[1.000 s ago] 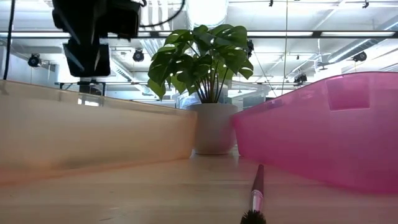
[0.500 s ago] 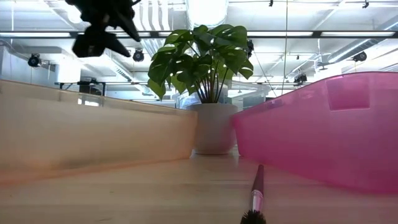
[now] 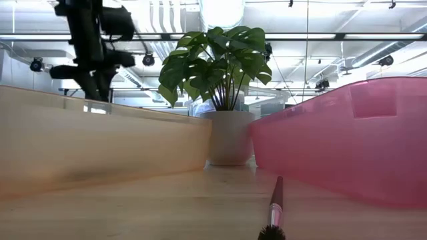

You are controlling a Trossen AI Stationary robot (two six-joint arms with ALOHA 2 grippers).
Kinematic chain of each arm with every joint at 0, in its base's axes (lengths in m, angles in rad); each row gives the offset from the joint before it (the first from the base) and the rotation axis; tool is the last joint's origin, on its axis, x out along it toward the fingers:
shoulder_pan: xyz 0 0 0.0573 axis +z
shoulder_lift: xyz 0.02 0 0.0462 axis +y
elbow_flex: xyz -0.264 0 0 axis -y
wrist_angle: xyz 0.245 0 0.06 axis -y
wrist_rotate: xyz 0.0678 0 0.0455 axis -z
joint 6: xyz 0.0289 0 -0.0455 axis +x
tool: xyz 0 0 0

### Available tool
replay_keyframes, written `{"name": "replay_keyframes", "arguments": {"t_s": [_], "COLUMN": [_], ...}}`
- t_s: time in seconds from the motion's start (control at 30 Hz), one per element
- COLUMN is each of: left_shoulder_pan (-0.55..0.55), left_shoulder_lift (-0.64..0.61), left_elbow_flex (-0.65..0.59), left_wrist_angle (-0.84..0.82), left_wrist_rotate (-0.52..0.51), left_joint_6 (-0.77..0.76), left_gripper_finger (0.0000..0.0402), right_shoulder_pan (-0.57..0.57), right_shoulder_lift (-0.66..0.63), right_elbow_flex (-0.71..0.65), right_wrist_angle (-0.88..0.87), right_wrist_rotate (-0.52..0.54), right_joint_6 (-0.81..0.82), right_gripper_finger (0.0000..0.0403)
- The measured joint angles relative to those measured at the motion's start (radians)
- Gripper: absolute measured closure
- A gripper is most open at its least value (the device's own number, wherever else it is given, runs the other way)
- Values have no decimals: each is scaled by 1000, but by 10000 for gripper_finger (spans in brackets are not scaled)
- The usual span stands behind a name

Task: Pick & Place Paint Supplies
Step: Put the bottom blue paint brush into the orange bin

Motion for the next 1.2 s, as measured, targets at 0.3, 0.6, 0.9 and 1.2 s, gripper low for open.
{"name": "replay_keyframes", "arguments": {"t_s": [0.3, 0.6, 0.9, 1.2], "left_shoulder_pan": [141, 141, 141, 141], "left_shoulder_lift": [38, 111, 220, 337], "left_elbow_flex": [-116, -224, -231, -231], "left_wrist_angle": [12, 170, 215, 257], "left_wrist_rotate": [64, 2, -101, -108], "left_joint_6": [43, 33, 42, 72], "left_gripper_finger": [304, 304, 304, 304], "right_shoulder_pan": [0, 0, 0, 2], "right_shoulder_lift": [0, 0, 0, 0], "right_elbow_flex": [0, 0, 0, 0], "right_wrist_angle": [0, 9, 10, 9], "right_wrist_rotate": [0, 23, 24, 24], "right_joint_6": [15, 15, 41, 41], "right_gripper_finger": [190, 190, 190, 190]}}
